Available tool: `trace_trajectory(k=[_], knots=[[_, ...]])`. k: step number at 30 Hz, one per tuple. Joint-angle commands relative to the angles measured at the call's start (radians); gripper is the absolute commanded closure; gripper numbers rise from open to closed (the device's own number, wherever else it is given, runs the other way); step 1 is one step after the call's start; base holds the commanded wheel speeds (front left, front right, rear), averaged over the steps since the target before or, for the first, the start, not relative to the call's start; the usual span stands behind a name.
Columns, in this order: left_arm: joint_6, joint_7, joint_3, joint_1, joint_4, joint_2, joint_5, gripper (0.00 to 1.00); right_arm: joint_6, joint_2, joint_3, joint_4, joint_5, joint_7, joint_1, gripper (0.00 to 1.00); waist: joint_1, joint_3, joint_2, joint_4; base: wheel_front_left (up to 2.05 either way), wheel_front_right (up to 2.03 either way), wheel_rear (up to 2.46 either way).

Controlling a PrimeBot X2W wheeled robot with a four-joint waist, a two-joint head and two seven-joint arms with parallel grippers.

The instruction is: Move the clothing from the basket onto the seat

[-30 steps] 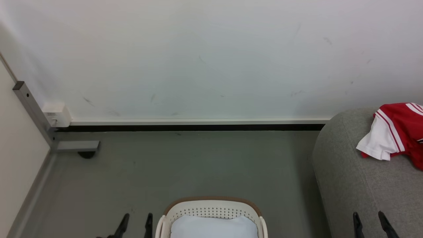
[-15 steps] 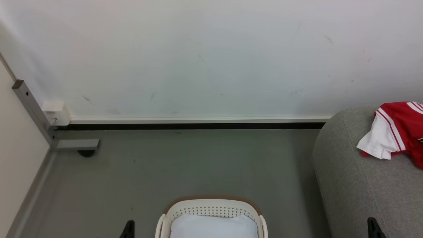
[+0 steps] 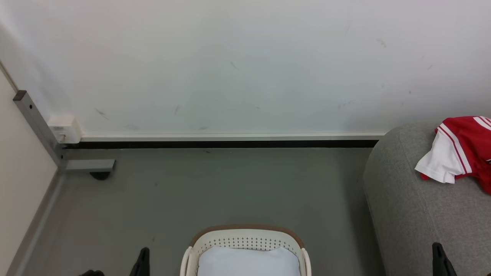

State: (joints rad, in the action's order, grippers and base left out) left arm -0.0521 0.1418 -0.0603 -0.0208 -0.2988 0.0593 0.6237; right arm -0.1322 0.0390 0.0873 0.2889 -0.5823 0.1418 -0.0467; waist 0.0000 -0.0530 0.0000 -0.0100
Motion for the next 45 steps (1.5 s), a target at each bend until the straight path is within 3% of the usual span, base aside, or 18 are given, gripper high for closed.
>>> trace_trajectory(k=[1,45], knots=[[-0.003,-0.004,0.010,0.026,0.017,0.002,0.029,1.00,0.001,0.010,0.004,-0.019,-0.029,-0.003,0.029,1.00,0.0000,0.000,0.0000,0.000,0.00,0.00,0.00],[-0.047,-0.146,0.105,0.089,0.040,-0.003,0.567,1.00,0.001,0.014,0.018,-0.035,-0.590,-0.145,0.103,1.00,0.0000,0.025,0.0000,0.005,0.00,0.00,0.00]])
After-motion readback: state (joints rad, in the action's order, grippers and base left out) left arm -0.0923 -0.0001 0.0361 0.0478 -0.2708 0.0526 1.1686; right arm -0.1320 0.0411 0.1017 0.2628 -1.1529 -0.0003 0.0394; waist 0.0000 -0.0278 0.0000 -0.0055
